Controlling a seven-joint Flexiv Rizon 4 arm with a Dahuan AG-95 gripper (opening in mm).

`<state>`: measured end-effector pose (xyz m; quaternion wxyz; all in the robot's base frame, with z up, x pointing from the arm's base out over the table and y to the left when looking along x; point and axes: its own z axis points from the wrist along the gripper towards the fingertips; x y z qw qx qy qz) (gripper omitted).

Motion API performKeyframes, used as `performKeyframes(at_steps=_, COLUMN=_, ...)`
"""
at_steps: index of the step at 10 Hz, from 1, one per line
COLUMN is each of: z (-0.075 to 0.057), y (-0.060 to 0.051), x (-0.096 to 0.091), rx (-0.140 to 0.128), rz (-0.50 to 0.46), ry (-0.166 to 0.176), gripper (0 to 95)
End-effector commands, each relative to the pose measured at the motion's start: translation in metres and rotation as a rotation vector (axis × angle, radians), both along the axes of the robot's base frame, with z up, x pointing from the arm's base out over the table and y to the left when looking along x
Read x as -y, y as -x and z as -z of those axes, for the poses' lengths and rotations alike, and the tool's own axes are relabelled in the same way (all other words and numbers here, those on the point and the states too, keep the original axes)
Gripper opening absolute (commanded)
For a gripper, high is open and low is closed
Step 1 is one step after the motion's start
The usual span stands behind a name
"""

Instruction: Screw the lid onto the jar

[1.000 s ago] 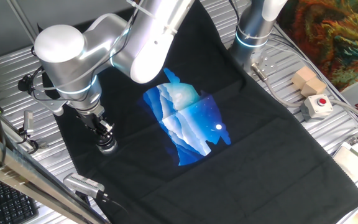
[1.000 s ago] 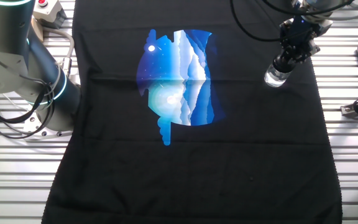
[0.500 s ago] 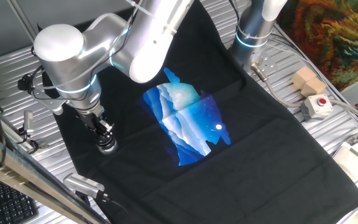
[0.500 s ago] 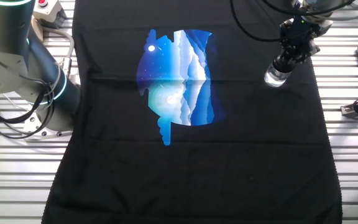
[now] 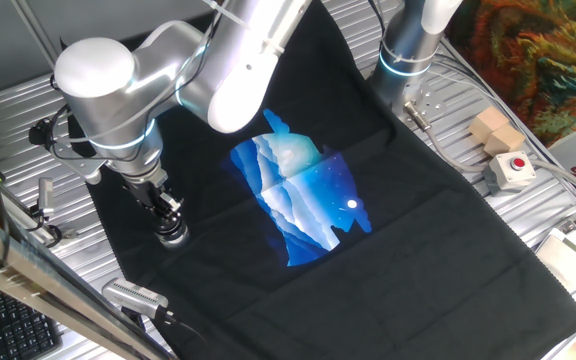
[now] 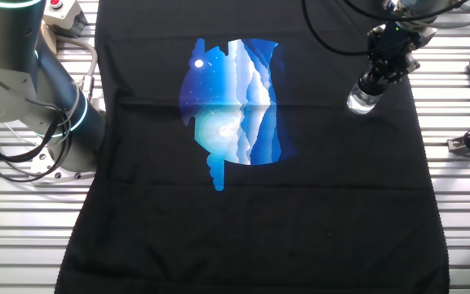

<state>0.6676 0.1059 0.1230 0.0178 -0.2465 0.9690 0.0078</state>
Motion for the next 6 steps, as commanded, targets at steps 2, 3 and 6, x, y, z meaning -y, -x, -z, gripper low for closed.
performKeyframes(at_steps=2, z=0.0005, y=-0.0004, x=-0.0003, rx=0.003, rz=0.006, ry=-0.001, gripper=0.0)
performKeyframes(at_steps=3, z=0.0005, y=-0.0004, x=-0.0003, rx=0.001, rz=0.009, ry=-0.002, gripper=0.0)
performKeyframes(at_steps=6, z=0.0004, y=-0.0005, x=-0.0004, rx=0.004, rz=0.017, ry=-0.003, gripper=0.0)
